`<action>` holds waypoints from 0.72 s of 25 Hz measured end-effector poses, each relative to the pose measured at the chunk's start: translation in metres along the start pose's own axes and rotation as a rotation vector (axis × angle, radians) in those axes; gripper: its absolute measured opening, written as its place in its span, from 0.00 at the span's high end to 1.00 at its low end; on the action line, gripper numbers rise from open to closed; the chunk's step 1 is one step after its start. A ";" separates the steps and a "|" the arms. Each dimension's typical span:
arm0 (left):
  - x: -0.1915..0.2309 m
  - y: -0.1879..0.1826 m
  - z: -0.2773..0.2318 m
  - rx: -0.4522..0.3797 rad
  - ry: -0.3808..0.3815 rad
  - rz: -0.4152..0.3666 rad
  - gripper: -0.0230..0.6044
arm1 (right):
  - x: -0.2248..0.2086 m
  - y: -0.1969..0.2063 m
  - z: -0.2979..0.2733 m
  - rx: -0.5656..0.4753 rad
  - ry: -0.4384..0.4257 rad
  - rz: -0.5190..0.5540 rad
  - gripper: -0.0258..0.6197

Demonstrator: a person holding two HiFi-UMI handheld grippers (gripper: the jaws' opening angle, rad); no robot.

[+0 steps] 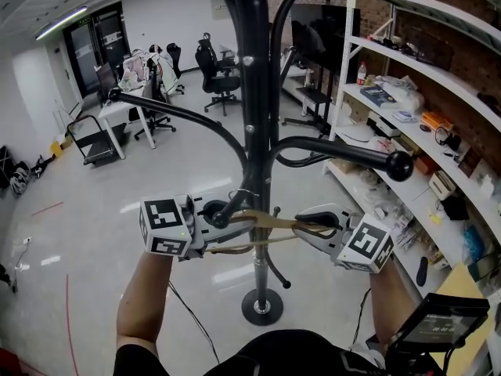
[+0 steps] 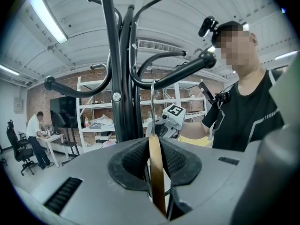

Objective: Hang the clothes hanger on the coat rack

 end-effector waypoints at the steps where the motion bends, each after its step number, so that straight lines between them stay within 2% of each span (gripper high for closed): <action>1: 0.000 0.000 0.000 0.001 0.000 -0.011 0.88 | 0.000 0.000 0.000 -0.001 -0.003 0.001 0.83; 4: 0.000 -0.001 0.000 0.005 -0.004 -0.050 0.87 | -0.003 0.000 -0.001 -0.002 -0.005 0.010 0.83; 13: -0.001 -0.001 0.003 0.005 -0.044 -0.075 0.86 | -0.006 -0.006 -0.001 -0.038 -0.009 -0.031 0.83; 18: 0.006 0.000 0.011 0.021 -0.138 -0.100 0.70 | -0.011 -0.013 0.002 -0.087 0.006 -0.053 0.83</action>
Point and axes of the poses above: the fingertips, and each gripper's own axes: z backward along the fingers, x to its left, y out of its underside, the point moved 3 cm from there along z, backward along the fingers, and after that the axes turned 13 degrees about -x, right-handed, at the moved point
